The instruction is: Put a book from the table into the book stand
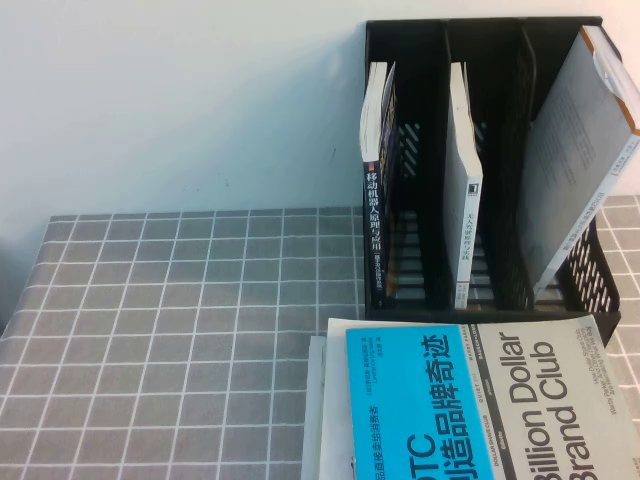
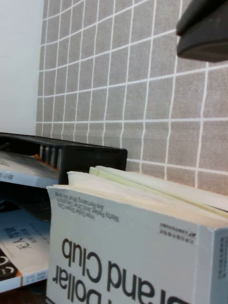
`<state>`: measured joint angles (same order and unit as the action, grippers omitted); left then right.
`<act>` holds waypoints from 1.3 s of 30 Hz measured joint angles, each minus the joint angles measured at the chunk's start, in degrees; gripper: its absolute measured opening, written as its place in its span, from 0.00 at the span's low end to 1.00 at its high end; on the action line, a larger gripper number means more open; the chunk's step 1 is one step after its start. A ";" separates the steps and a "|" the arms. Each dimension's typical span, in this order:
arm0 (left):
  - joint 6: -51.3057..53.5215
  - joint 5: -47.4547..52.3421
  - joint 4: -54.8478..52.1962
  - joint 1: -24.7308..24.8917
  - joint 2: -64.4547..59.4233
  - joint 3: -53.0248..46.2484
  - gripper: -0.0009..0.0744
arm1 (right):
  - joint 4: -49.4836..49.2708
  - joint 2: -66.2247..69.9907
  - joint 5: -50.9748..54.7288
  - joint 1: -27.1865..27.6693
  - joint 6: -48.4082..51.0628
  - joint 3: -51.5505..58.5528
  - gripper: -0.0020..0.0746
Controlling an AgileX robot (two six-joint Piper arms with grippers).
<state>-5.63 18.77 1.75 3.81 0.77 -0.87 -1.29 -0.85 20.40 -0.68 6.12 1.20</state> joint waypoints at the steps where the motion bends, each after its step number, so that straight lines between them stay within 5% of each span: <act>1: 0.00 0.00 0.00 0.00 0.00 0.00 0.01 | 0.00 0.00 0.00 0.00 0.00 0.00 0.02; 39: 0.00 0.00 -4.28 0.00 0.00 0.00 0.01 | 0.00 0.00 -1.07 0.00 1.67 0.12 0.02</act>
<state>-5.63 18.77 -2.53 3.81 0.77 -0.87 -1.29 -0.85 19.32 -0.68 7.79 1.32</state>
